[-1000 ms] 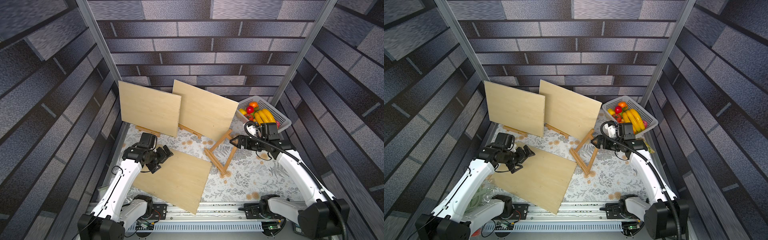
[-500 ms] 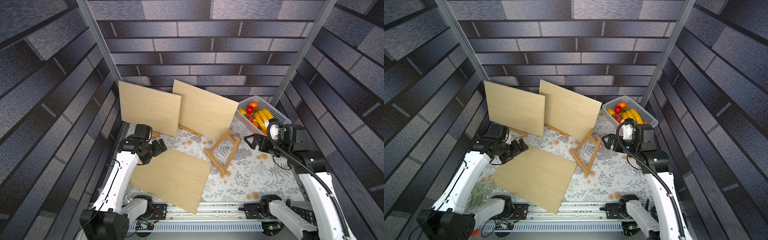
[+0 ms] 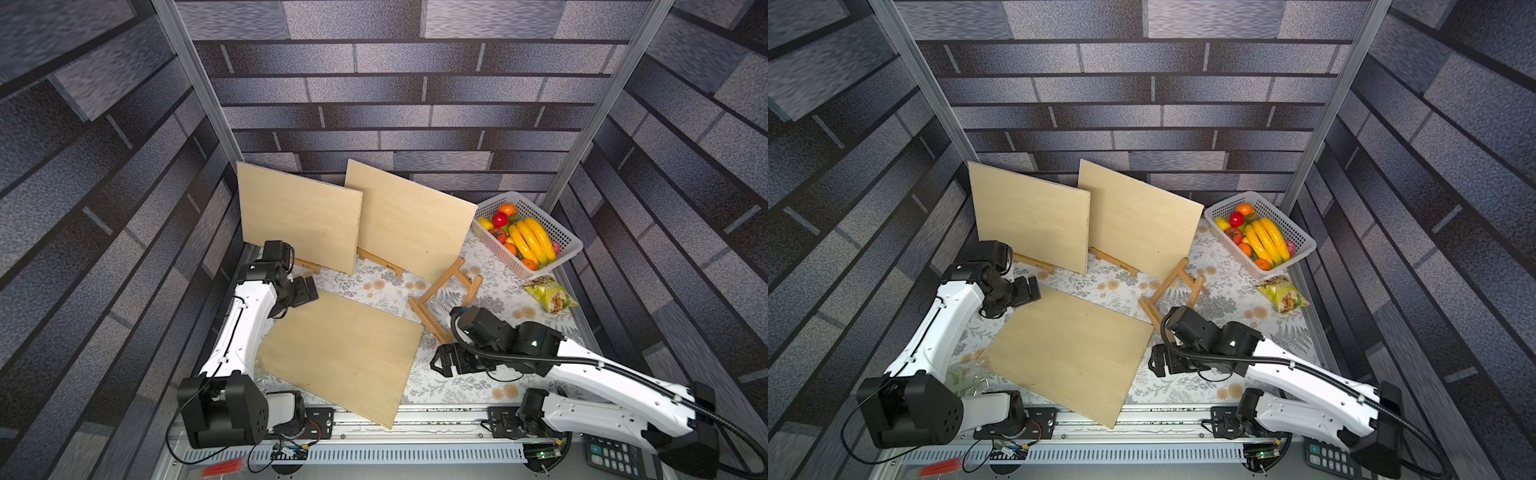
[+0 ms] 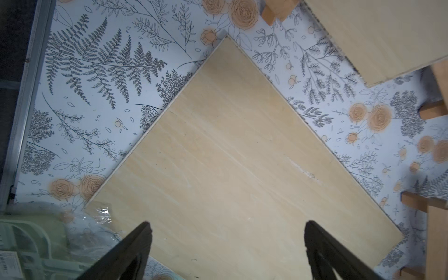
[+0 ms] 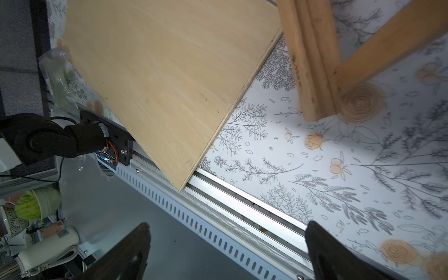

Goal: Assemble the easel
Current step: Adjust the easel at the center of the board.

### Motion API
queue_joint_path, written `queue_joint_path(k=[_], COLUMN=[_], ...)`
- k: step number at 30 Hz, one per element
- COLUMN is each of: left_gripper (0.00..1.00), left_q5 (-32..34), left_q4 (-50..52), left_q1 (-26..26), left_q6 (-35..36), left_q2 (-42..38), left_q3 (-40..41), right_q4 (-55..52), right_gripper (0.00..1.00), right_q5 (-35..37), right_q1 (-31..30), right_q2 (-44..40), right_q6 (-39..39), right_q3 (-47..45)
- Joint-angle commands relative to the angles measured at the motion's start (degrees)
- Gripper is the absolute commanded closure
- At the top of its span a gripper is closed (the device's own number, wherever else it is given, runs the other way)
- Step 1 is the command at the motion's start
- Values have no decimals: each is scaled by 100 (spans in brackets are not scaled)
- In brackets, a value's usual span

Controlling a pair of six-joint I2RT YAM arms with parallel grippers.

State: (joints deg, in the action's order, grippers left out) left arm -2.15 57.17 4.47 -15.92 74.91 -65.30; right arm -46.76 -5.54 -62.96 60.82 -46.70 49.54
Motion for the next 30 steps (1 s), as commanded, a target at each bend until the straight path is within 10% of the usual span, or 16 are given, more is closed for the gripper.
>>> queue_joint_path(k=[1, 20, 30], left_gripper=[0, 0, 0], left_q5=[228, -522, -409], left_q4=[-361, -1493, -2022], left_q1=[226, 778, 660], left_q6=[566, 1749, 2260], left_q2=[288, 1161, 1227], left_q3=[182, 811, 1101], right_q4=[870, 2888, 3175], right_gripper=[0, 2, 3], right_q5=[225, 1129, 1151], right_q1=[-370, -915, -923], right_q2=[631, 1728, 2177], right_q6=[-682, -3723, -3750], right_q3=[-4, -909, -919])
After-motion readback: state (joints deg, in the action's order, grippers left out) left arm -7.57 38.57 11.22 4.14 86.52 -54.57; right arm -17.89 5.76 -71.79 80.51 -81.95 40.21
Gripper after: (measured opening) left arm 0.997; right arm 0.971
